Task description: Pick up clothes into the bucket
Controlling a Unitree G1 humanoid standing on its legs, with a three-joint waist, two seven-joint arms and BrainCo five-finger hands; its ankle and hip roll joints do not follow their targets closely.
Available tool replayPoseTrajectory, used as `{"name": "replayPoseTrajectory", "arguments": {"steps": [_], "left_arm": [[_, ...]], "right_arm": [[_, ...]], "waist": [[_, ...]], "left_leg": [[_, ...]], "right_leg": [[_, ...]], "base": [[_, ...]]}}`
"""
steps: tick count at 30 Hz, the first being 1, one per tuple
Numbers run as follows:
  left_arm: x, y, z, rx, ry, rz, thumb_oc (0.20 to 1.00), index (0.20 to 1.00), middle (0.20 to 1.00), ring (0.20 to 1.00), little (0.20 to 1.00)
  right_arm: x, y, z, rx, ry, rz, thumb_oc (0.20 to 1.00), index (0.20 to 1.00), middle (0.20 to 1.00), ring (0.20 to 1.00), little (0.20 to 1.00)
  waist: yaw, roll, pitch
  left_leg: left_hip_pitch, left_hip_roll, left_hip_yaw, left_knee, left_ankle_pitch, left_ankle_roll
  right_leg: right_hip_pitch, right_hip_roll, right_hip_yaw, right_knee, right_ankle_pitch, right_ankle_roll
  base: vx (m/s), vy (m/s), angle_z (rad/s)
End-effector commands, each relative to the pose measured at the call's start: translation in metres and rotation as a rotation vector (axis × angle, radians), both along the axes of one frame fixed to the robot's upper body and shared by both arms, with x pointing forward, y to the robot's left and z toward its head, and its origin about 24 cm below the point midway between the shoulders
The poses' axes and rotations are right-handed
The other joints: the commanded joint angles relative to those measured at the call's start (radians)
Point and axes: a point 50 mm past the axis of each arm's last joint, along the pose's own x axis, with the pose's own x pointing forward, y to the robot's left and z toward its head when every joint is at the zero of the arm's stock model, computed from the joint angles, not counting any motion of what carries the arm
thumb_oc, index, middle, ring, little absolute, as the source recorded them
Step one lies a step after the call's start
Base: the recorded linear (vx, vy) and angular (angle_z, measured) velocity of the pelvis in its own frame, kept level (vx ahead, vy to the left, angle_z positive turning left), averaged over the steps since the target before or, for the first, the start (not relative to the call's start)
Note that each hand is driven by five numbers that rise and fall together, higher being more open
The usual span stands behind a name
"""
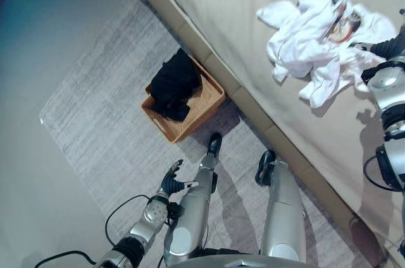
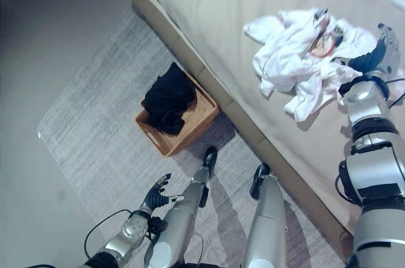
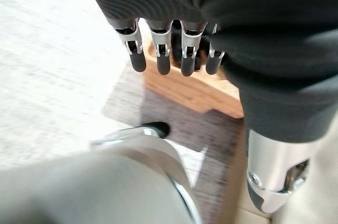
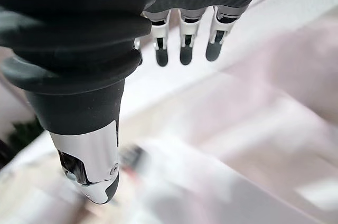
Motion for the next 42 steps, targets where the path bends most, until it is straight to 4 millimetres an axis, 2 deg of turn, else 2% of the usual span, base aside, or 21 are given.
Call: {"name": "replayPoseTrajectory", "arguments": {"steps": [1,4,8,13,16,17,18,19,23,27,29,30,32,33,35,36,38,42], "left_arm": [[-0.002,-0.008,0.001,-0.023,-0.012,-0.016,1.000,1.000,1.000,1.000,1.000],[0.003,-0.014,0.009,-0.048,-0.047,-0.052,1.000,1.000,1.000,1.000,1.000],[0.006,-0.022,0.013,-0.058,-0.068,-0.091,1.000,1.000,1.000,1.000,1.000],[0.010,-0.029,0.013,-0.067,-0.058,-0.111,1.000,1.000,1.000,1.000,1.000],[0.013,-0.029,0.013,-0.066,-0.056,-0.102,1.000,1.000,1.000,1.000,1.000],[0.013,-0.029,0.013,-0.066,-0.056,-0.101,1.000,1.000,1.000,1.000,1.000],[0.014,-0.027,0.014,-0.067,-0.058,-0.086,1.000,1.000,1.000,1.000,1.000],[0.015,-0.026,0.013,-0.068,-0.053,-0.073,1.000,1.000,1.000,1.000,1.000],[0.019,-0.019,0.013,-0.061,-0.056,-0.028,1.000,1.000,1.000,1.000,1.000],[0.020,-0.015,0.013,-0.041,-0.056,-0.022,1.000,1.000,1.000,1.000,1.000],[0.020,-0.007,0.009,-0.002,-0.038,-0.006,1.000,1.000,1.000,1.000,1.000],[0.020,-0.007,0.009,-0.001,-0.038,-0.006,1.000,1.000,1.000,1.000,1.000],[0.021,-0.001,0.009,0.021,-0.039,-0.001,1.000,1.000,1.000,1.000,1.000],[0.022,0.002,0.009,0.034,-0.042,0.008,1.000,1.000,1.000,1.000,1.000],[0.023,0.008,0.011,0.042,-0.052,0.019,1.000,1.000,1.000,1.000,1.000],[0.023,0.015,0.013,0.051,-0.061,0.035,1.000,1.000,1.000,1.000,1.000],[0.022,0.019,0.012,0.058,-0.060,0.044,1.000,1.000,1.000,1.000,1.000],[0.018,0.031,0.010,0.077,-0.053,0.088,1.000,1.000,1.000,1.000,1.000]], "right_arm": [[-0.013,-0.013,0.044,-0.188,-0.029,-0.067,1.000,1.000,1.000,1.000,1.000],[-0.005,0.005,0.058,-0.363,0.006,-0.017,1.000,1.000,1.000,1.000,1.000],[0.004,0.021,0.065,-0.478,0.051,0.031,1.000,1.000,1.000,1.000,1.000],[0.013,0.030,0.063,-0.526,0.174,0.053,1.000,1.000,1.000,1.000,1.000],[0.013,0.027,0.059,-0.502,0.202,0.041,1.000,1.000,1.000,1.000,1.000],[0.013,0.027,0.059,-0.502,0.202,0.041,0.940,0.940,0.940,0.940,0.940],[0.013,0.025,0.058,-0.481,0.209,0.038,0.385,0.385,0.385,0.385,0.385],[0.013,0.024,0.057,-0.456,0.201,0.036,0.200,0.200,0.200,0.200,0.200],[0.014,0.026,0.058,-0.431,0.172,0.038,0.200,0.200,0.200,0.200,0.200],[0.011,0.027,0.067,-0.406,0.102,0.040,0.200,0.200,0.200,0.200,0.200],[0.008,0.031,0.086,-0.373,-0.019,0.058,0.200,0.200,0.200,0.200,0.200],[0.008,0.031,0.086,-0.373,-0.019,0.058,0.200,0.200,0.200,0.200,0.200],[0.004,0.034,0.099,-0.366,-0.087,0.067,0.200,0.200,0.200,0.200,0.200],[0.003,0.037,0.107,-0.367,-0.125,0.077,0.200,0.200,0.200,0.200,0.200],[-0.003,0.039,0.121,-0.362,-0.199,0.090,0.200,0.200,0.200,0.200,0.200],[-0.010,0.042,0.136,-0.355,-0.290,0.111,0.200,0.200,0.200,0.200,0.200],[-0.014,0.042,0.142,-0.348,-0.329,0.116,0.200,0.200,0.200,0.200,0.200],[-0.028,0.043,0.157,-0.297,-0.494,0.144,0.200,0.200,0.200,0.200,0.200]], "waist": [[-0.008,-0.006,0.023],[-0.005,-0.001,0.023],[0.000,-0.001,0.023],[0.006,0.001,0.023],[0.005,0.001,0.023],[0.005,0.001,0.023],[0.004,-0.001,0.023],[0.005,-0.002,0.023],[0.003,-0.013,0.023],[-0.001,-0.029,0.023],[-0.013,-0.055,0.023],[-0.012,-0.055,0.023],[-0.021,-0.070,0.023],[-0.022,-0.072,0.023],[-0.032,-0.090,0.023],[-0.043,-0.110,0.023],[-0.046,-0.120,0.022],[-0.066,-0.149,-0.024]], "left_leg": [[0.014,-0.015,0.040,0.070,-0.067,0.042],[-0.028,-0.017,0.041,0.049,-0.047,0.044],[-0.049,-0.018,0.043,0.035,-0.037,0.045],[-0.067,-0.026,0.039,0.028,-0.023,0.041],[-0.076,-0.029,0.040,0.031,-0.021,0.039],[-0.076,-0.029,0.040,0.031,-0.021,0.039],[-0.081,-0.030,0.040,0.035,-0.020,0.037],[-0.082,-0.031,0.039,0.038,-0.021,0.037],[-0.079,-0.031,0.042,0.052,-0.026,0.036],[-0.050,-0.024,0.051,0.050,-0.030,0.036],[-0.006,-0.015,0.062,0.044,-0.038,0.036],[-0.005,-0.014,0.061,0.043,-0.037,0.036],[0.034,-0.009,0.071,0.033,-0.043,0.037],[0.036,0.000,0.075,0.021,-0.015,0.039],[0.079,0.006,0.089,0.014,-0.024,0.041],[0.118,0.012,0.107,0.017,-0.036,0.044],[0.135,0.014,0.115,0.023,-0.044,0.045],[0.199,0.021,0.142,0.033,-0.077,0.049]], "right_leg": [[0.043,0.010,0.029,-0.020,0.012,0.055],[-0.026,0.009,0.038,-0.003,0.013,0.056],[-0.060,0.007,0.044,0.002,0.019,0.059],[-0.074,0.000,0.038,0.000,0.026,0.061],[-0.072,-0.005,0.035,-0.003,0.029,0.062],[-0.072,-0.005,0.035,-0.003,0.029,0.062],[-0.071,-0.006,0.032,-0.004,0.031,0.061],[-0.068,-0.006,0.030,-0.006,0.032,0.062],[-0.048,-0.002,0.026,-0.024,0.043,0.062],[-0.006,0.006,0.027,-0.061,0.063,0.064],[0.049,0.016,0.029,-0.103,0.082,0.069],[0.051,0.016,0.029,-0.105,0.083,0.069],[0.095,0.023,0.034,-0.141,0.101,0.074],[0.102,0.032,0.028,-0.175,0.149,0.070],[0.151,0.042,0.040,-0.218,0.171,0.078],[0.201,0.050,0.053,-0.249,0.185,0.084],[0.227,0.053,0.055,-0.266,0.191,0.086],[0.304,0.069,0.079,-0.331,0.219,0.100]], "base": [[0.00,0.000,0.00],[0.00,0.000,0.00],[0.00,0.000,0.00],[0.00,-0.004,0.03],[-0.01,0.008,0.05],[0.00,-0.008,0.05],[-0.01,-0.008,0.04],[-0.01,-0.010,0.07],[-0.01,0.013,0.05],[-0.01,0.034,-0.02],[-0.01,0.051,-0.08],[-0.01,0.056,-0.16],[-0.04,0.083,-0.16],[-0.08,0.141,-0.15],[-0.01,0.143,-0.23],[0.03,0.100,-0.25],[0.04,0.065,-0.39],[0.07,0.092,-0.21]]}}
